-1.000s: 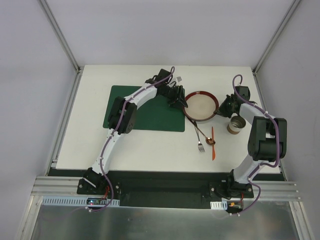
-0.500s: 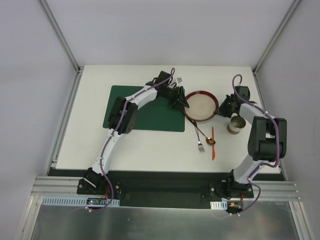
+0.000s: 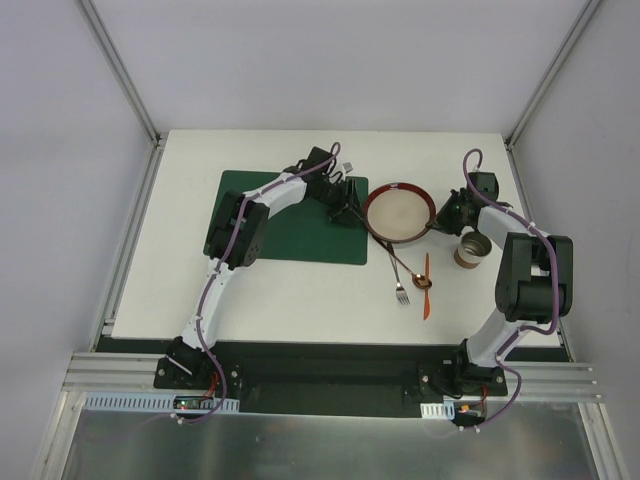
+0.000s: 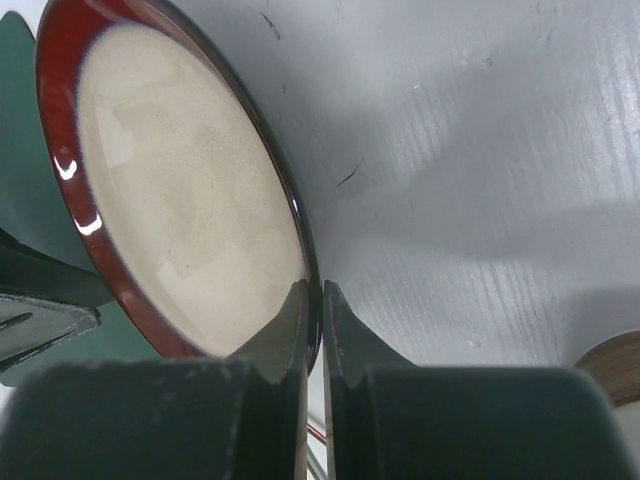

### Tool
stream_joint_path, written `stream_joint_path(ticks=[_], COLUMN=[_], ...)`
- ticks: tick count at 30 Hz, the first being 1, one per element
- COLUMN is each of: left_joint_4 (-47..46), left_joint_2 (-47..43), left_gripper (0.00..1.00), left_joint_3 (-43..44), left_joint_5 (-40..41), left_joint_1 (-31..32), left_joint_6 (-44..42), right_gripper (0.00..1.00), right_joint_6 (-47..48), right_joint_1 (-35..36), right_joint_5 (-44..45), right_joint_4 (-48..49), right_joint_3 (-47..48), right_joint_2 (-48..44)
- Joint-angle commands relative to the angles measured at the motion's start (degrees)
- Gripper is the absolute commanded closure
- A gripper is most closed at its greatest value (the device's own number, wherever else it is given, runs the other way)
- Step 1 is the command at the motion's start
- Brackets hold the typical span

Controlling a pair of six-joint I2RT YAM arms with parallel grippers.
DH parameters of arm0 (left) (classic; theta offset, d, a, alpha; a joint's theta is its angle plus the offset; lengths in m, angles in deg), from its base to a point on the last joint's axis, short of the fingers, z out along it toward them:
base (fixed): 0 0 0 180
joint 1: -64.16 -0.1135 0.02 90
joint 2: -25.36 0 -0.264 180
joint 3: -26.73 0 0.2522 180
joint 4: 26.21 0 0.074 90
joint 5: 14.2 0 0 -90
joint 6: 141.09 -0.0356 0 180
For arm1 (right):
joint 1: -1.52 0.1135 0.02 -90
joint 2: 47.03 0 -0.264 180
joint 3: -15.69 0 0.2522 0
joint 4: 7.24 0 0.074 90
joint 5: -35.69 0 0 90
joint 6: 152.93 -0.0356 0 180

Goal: Set the dinner table for one person
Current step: Pick up the plate at the center of the board, then place the plate on the napkin.

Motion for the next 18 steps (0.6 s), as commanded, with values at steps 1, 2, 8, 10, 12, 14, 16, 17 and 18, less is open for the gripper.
stream_joint_path(ticks=[1, 2, 8, 10, 12, 14, 16, 17, 18], left_joint_4=[1.24, 1.24, 0.98, 0.72, 0.54, 0.36, 0.27, 0.27, 0.27], left_joint_2=[-2.89, -2.97, -0.34, 0.54, 1.41, 2.56, 3.52, 4.31, 4.76], left_gripper=[0.55, 0.55, 0.55, 0.55, 0.55, 0.55, 0.55, 0.55, 0.55], left_joint_3=[-0.51, -0.34, 2.21, 2.74, 3.62, 5.02, 5.99, 6.78, 7.22], left_joint_5=[1.12, 1.39, -0.1, -0.28, -0.54, -1.07, -1.6, -1.77, -1.95], left_joint_1=[-0.84, -0.93, -0.84, -0.84, -0.84, -0.84, -0.84, -0.84, -0.84], left_joint_6=[-1.77, -1.68, -0.19, 0.08, 0.6, 1.13, 1.57, 1.83, 2.01], right_gripper=[1.0, 1.0, 1.0, 1.0, 1.0, 1.0, 1.0, 1.0, 1.0], right_joint_6=[1.51, 1.51, 1.6, 1.6, 1.78, 1.69, 1.69, 1.78, 1.69], right_joint_1=[-0.16, -0.16, -0.16, -0.16, -0.16, -0.16, -0.24, -0.16, -0.16], right_joint_5=[0.02, -0.06, -0.59, -0.94, -0.94, -1.03, -1.21, -1.29, -1.38], right_joint_4=[-0.39, -0.39, -0.22, -0.22, -0.22, -0.22, -0.22, -0.22, -0.22], right_joint_3=[0.99, 0.99, 0.99, 0.81, 0.64, 0.63, 0.81, 0.9, 0.99], right_joint_2=[-0.37, -0.37, -0.63, -0.63, -0.55, -0.46, -0.2, -0.02, 0.16])
